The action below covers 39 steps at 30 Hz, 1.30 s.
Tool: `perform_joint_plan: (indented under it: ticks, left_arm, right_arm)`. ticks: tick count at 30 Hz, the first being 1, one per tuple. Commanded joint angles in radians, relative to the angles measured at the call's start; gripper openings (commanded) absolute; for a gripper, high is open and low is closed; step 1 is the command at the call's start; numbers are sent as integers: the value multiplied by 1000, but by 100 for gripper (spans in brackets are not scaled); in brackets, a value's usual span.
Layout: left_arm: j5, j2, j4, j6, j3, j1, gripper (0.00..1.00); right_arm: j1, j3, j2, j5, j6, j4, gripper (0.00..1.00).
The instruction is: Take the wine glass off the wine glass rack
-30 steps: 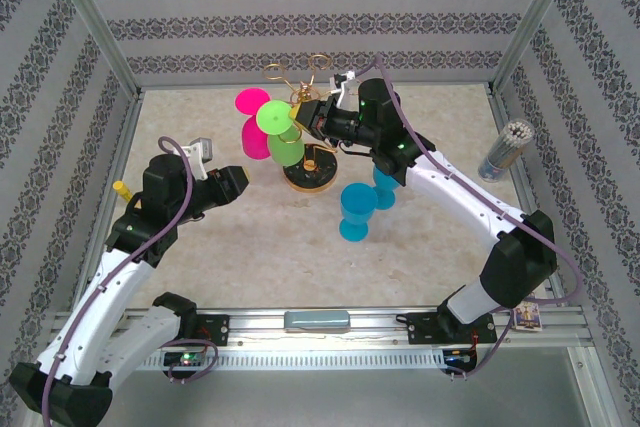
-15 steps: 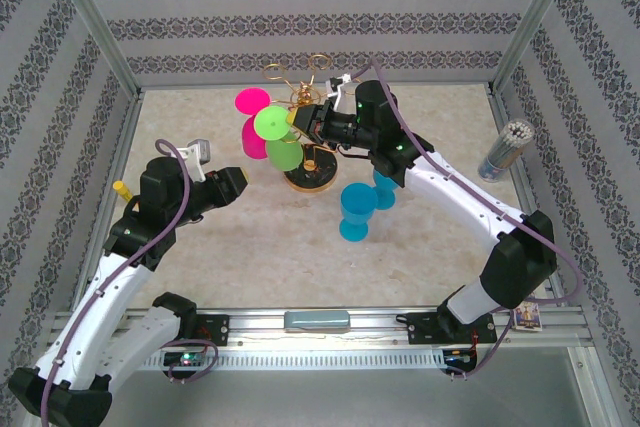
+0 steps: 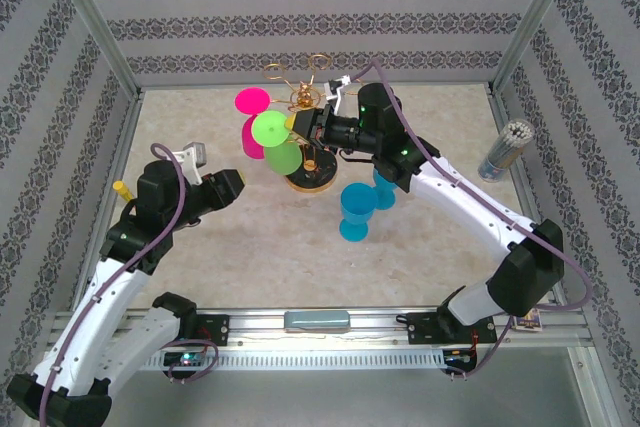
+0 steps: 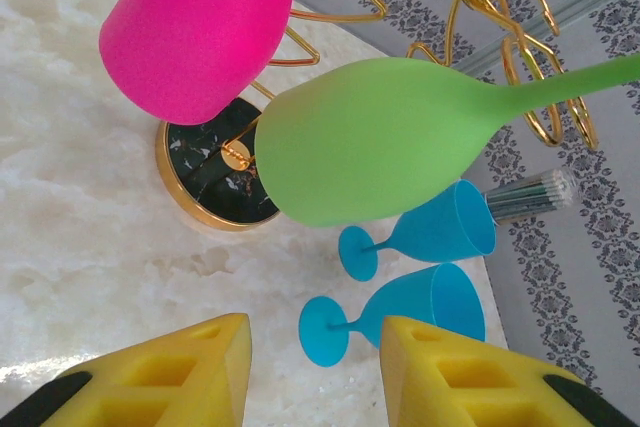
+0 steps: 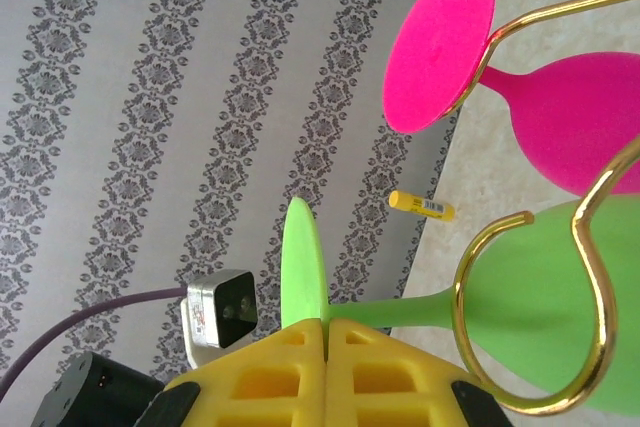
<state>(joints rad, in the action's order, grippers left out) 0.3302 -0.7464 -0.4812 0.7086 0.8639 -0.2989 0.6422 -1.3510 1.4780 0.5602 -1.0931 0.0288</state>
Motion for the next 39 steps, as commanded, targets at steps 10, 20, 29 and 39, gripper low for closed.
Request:
perform_joint_plan:
  ticks: [10, 20, 29, 39]
  left_arm:
    - [-75, 52, -163, 11, 27, 14, 39]
    - [-126, 83, -347, 1, 57, 14, 40]
    - [-132, 97, -449, 8, 50, 15, 41]
    - [-108, 90, -509, 3, 22, 14, 46]
  right_arm:
    - [37, 39, -58, 51, 73, -26, 0]
    - [105, 68, -77, 64, 188, -58, 0]
    - [200, 137, -102, -19, 331, -100, 0]
    - [372, 229, -105, -215, 589, -112, 0]
